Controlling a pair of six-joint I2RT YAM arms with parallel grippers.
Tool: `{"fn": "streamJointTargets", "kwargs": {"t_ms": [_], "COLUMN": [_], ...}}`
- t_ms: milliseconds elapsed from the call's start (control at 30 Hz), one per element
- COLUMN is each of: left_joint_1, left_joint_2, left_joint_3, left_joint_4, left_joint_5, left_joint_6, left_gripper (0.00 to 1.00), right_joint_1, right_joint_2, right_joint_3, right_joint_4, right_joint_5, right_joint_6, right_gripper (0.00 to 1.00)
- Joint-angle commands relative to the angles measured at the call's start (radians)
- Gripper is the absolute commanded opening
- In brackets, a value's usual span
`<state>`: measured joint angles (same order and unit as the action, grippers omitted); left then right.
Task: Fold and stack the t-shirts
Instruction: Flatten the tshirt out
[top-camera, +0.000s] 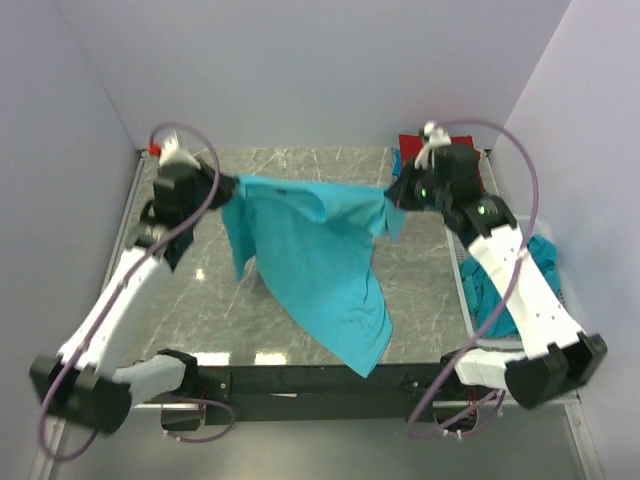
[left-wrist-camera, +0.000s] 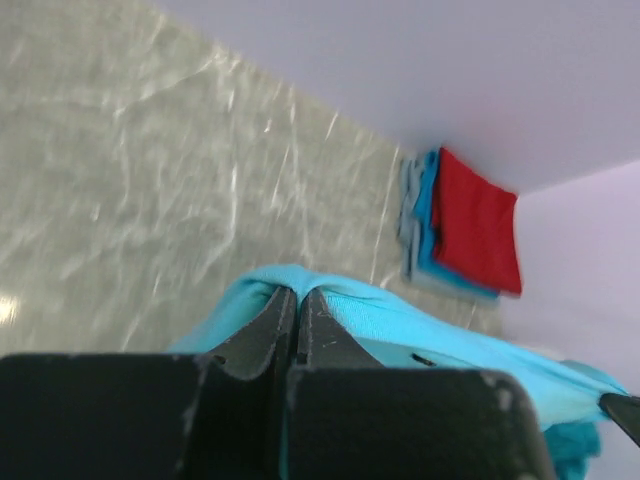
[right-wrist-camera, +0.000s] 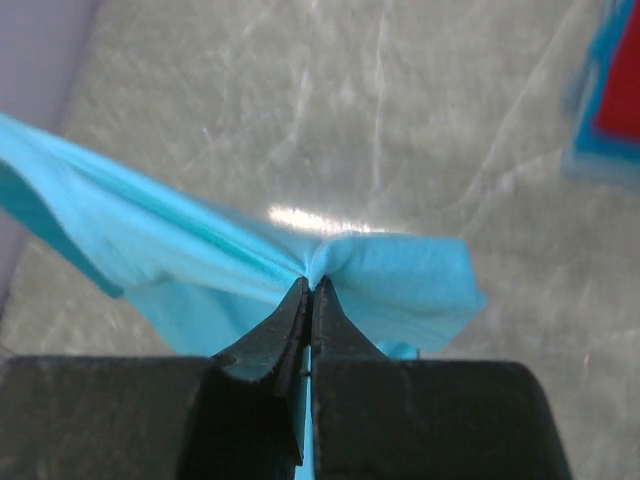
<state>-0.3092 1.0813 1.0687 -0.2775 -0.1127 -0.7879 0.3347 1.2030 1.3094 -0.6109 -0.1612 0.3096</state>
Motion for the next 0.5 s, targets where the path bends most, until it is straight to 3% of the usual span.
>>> {"fn": "streamJointTargets", "kwargs": {"t_ms": [0,33,67,100,167,200,267,333,367,467], "left_joint_1": [0.145,0.157,0.176,0.183,0.208,0.217,0.234,0.255,0.265,0.277], "left_joint_2": [0.199,0.250,0.334,0.371,0.480,0.517,0.597,0.609,0.582,0.453], "left_joint_3": [0.307,0.388,0.460,0.602,0.774,0.950,1.101,1.180,1.165,0.946], "left_joint_4": [0.157,0.153,0.161,0.172,0.114,0.074,-0.003,-0.011,0.001,0.069], "left_joint_5": [0.191,0.293,0.329,0.361,0.430,0.450,0.529,0.562,0.576,0.553], "left_joint_6": [0.079,0.120,0.137,0.148,0.171,0.179,0.187,0.181,0.180,0.185], "left_gripper": [0.00,0.00,0.00,0.00,0.00,0.00,0.00,0.01,0.00,0.00], "right_joint_1": [-0.052,-0.066,-0.072,-0.079,-0.097,-0.102,-0.108,-0.112,-0.111,-0.112], "right_joint_2": [0.154,0.199,0.246,0.335,0.420,0.472,0.489,0.428,0.393,0.229], "right_joint_3": [0.315,0.405,0.501,0.703,0.900,1.054,1.134,1.070,0.950,0.657], "right_joint_4": [0.105,0.062,0.028,-0.005,-0.077,-0.087,-0.064,-0.008,0.055,0.163], "right_joint_5": [-0.089,-0.090,-0.090,-0.065,-0.066,-0.066,-0.078,-0.115,-0.133,-0.175], "right_joint_6": [-0.096,-0.112,-0.118,-0.122,-0.129,-0.129,-0.119,-0.109,-0.110,-0.106], "right_gripper": [0.00,0.00,0.00,0.00,0.00,0.00,0.00,0.00,0.00,0.00]}}
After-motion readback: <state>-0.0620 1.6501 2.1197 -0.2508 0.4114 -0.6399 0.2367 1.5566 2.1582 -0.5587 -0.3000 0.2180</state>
